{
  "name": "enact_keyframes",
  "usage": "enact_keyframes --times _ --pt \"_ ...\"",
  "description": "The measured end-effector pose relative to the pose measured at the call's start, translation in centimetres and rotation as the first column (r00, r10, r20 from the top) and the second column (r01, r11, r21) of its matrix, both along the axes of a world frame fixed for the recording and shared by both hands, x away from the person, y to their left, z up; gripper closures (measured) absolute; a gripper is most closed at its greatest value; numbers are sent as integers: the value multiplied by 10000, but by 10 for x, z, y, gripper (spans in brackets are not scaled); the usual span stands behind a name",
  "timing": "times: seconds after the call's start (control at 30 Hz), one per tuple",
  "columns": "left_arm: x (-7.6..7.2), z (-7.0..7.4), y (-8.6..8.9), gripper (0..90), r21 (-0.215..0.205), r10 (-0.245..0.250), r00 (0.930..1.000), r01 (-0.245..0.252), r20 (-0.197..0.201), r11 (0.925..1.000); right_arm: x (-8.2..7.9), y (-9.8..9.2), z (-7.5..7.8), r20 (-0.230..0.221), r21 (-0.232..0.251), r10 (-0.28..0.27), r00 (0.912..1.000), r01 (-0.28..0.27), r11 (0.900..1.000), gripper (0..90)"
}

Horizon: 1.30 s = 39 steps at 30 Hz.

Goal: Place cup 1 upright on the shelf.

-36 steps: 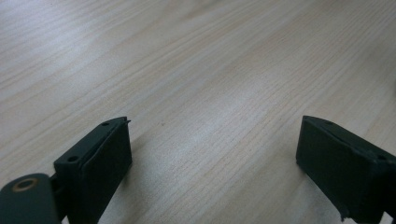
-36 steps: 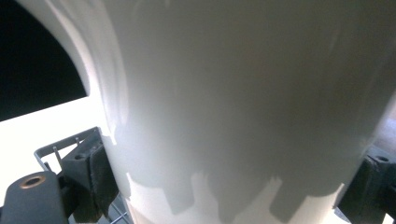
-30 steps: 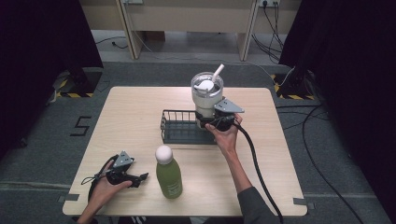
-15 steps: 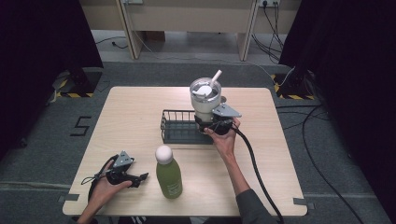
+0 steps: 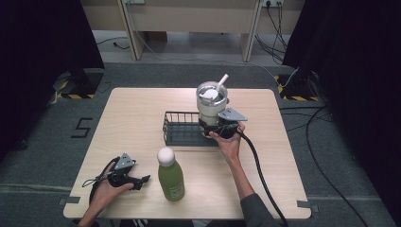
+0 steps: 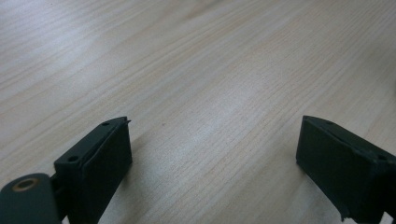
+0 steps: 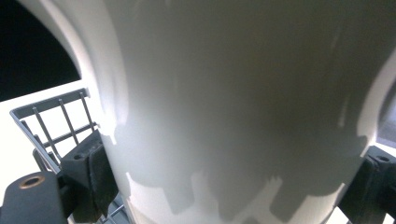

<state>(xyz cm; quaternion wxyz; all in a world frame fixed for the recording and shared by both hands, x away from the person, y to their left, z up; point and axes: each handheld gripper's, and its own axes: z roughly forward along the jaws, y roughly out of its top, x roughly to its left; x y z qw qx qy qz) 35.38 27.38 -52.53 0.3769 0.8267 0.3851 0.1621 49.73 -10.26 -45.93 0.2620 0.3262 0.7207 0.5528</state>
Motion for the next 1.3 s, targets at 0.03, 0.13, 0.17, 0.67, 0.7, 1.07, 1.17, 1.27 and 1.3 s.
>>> enact_keyframes --times 0.03,0.13,0.17,0.67,0.7,1.07,1.17,1.27,1.3 --pt "0 0 0 98 3 1 10000 -1 -1 10000 0 0 0 -11 54 4 10000 -4 10000 112" --pt "0 0 0 98 -5 -1 10000 1 -5 10000 1 0 -1 -5 25 69 10000 -69 10000 111" --pt "0 0 0 97 -5 -1 10000 1 -5 10000 1 0 -1 -5 25 69 10000 -69 10000 111" --pt "0 0 0 97 -3 -4 10000 4 -17 10000 -7 2 1 475 -335 -390 9981 407 9986 98" --pt "0 0 0 98 -8 -3 10000 3 -7 10000 -8 2 1 443 -301 -442 9980 455 9985 99" --pt "0 0 0 98 -9 -2 10000 1 -9 10000 -11 -1 5 167 -222 -470 9988 474 9986 100" --pt "0 0 0 98 -8 1 10000 -1 -4 10000 -14 -2 5 114 -157 -535 9985 536 9984 99" --pt "0 0 0 98 -9 3 10000 -3 -6 10000 -15 -3 7 87 -125 -493 9987 494 9987 98" --pt "0 0 0 98 -7 3 10000 -3 -5 10000 -15 -4 7 57 -107 -512 9987 512 9986 98"
